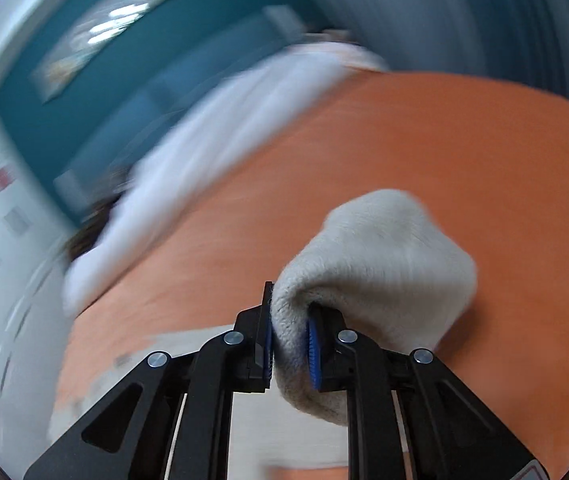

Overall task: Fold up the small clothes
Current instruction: 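Grasp a sleeve cuff with the right gripper and fold it across the sweater body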

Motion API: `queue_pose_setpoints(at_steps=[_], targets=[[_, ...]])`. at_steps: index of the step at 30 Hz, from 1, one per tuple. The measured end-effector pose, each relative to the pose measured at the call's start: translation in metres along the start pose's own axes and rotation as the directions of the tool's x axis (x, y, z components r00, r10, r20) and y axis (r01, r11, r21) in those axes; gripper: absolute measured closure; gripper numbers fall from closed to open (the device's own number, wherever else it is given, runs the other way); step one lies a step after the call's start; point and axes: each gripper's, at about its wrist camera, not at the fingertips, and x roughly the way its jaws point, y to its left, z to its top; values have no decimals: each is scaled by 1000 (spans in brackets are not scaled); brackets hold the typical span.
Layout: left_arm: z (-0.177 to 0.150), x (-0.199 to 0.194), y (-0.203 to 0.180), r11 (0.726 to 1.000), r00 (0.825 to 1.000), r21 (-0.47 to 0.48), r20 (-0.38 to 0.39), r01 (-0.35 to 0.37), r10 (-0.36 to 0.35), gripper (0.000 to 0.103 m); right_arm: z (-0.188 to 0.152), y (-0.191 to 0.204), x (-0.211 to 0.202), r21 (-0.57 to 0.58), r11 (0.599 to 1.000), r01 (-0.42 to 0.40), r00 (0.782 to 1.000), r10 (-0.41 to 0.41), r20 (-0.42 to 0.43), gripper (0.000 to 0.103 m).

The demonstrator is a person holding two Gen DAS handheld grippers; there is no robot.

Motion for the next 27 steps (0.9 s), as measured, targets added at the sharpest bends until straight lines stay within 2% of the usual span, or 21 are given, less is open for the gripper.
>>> queue_pose_setpoints(at_steps=[1, 3, 4, 5, 7, 8, 9, 11, 13, 17, 19, 21, 23, 24, 25, 26, 27], targets=[[7, 0, 4, 1000, 1000, -22, 11, 14, -14, 5, -7, 46, 6, -74, 993, -95, 995, 93, -24, 87], [21, 0, 11, 997, 999, -66, 24, 43, -42, 5, -37, 125, 22, -191, 948, -253, 965, 235, -112, 84], [29, 1, 16, 994, 998, -90, 31, 60, -57, 5, -61, 163, 34, -229, 914, -336, 936, 298, -185, 83], [35, 1, 19, 991, 997, -111, 38, 71, -67, 5, -86, 190, 48, -252, 887, -387, 912, 327, -249, 80], [50, 5, 27, 982, 993, -151, 52, 110, -103, 5, -132, 224, 72, -292, 856, -427, 880, 319, -351, 64], [58, 10, 30, 978, 993, -172, 46, 116, -110, 5, -151, 232, 85, -312, 850, -425, 873, 293, -391, 57], [65, 15, 34, 973, 991, -189, 42, 133, -127, 5, -170, 233, 96, -325, 854, -407, 872, 257, -417, 57], [79, 31, 41, 967, 990, -213, 27, 143, -140, 5, -188, 212, 102, -298, 886, -354, 877, 204, -434, 57], [94, 52, 47, 958, 985, -232, 3, 167, -171, 5, -196, 181, 86, -215, 922, -320, 880, 206, -428, 56], [124, 97, 55, 935, 982, -313, -33, 169, -188, 5, -186, 101, 53, -96, 980, -177, 924, 131, -359, 48], [137, 120, 59, 912, 979, -372, -39, 172, -201, 5, -179, 55, 47, 2, 994, -109, 936, 104, -337, 46], [144, 139, 62, 891, 980, -425, -45, 158, -195, 5, -172, 24, 54, 101, 993, -62, 937, 93, -336, 48], [149, 147, 58, 888, 987, -443, -33, 124, -154, 5, -169, 10, 63, 177, 982, -72, 934, 129, -334, 48], [152, 148, 53, 897, 991, -426, -11, 114, -132, 5, -167, 10, 68, 192, 979, -76, 933, 137, -332, 48], [155, 148, 46, 910, 994, -401, 4, 104, -112, 13, -167, 12, 73, 195, 978, -75, 934, 137, -330, 47], [159, 149, 41, 919, 992, -377, 17, 119, -121, 26, -166, 17, 76, 186, 980, -75, 936, 134, -326, 49], [161, 152, 35, 927, 992, -354, 18, 127, -129, 35, -166, 21, 78, 172, 982, -81, 938, 134, -321, 64]])
